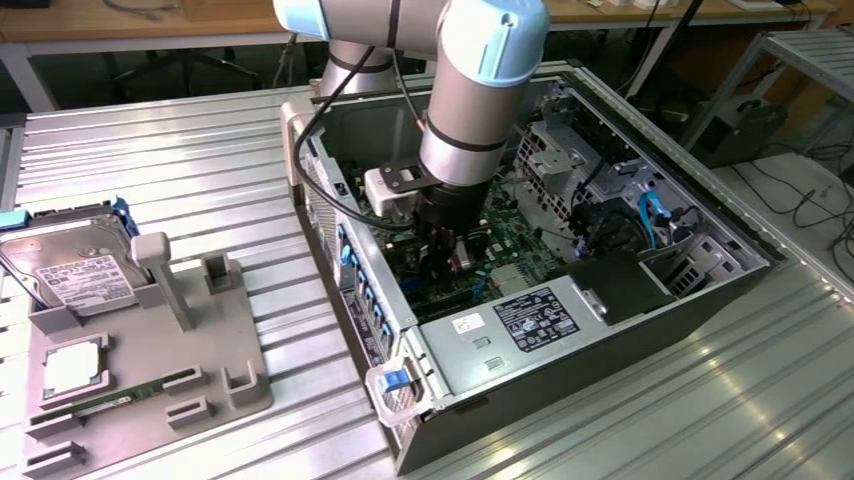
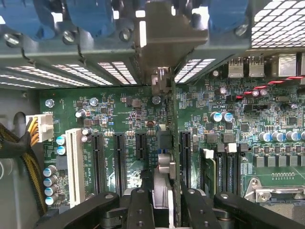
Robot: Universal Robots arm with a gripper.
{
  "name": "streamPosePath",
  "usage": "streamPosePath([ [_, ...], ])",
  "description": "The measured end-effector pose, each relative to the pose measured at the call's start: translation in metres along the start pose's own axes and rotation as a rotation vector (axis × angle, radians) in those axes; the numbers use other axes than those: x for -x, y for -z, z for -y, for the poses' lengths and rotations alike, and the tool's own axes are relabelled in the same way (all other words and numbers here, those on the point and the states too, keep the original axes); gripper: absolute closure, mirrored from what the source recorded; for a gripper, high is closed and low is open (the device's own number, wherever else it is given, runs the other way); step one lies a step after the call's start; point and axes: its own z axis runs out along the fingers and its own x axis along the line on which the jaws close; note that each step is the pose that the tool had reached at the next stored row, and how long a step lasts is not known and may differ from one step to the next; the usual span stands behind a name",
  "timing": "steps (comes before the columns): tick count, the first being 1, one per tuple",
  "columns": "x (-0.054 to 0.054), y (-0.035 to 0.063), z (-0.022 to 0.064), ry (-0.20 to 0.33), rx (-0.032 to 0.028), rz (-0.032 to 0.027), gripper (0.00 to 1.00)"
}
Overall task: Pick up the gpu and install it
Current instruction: 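Insert the gpu into the slot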
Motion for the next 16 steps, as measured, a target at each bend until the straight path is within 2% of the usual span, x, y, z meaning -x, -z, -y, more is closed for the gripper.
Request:
streamPosePath([
  [10,0.0003,-0.0007,0.0000,0.000,0.0001,-0.0001,0.71],
  [16,0.0004,-0.0058,0.0001,0.000,0.0002,-0.0004,0.71],
])
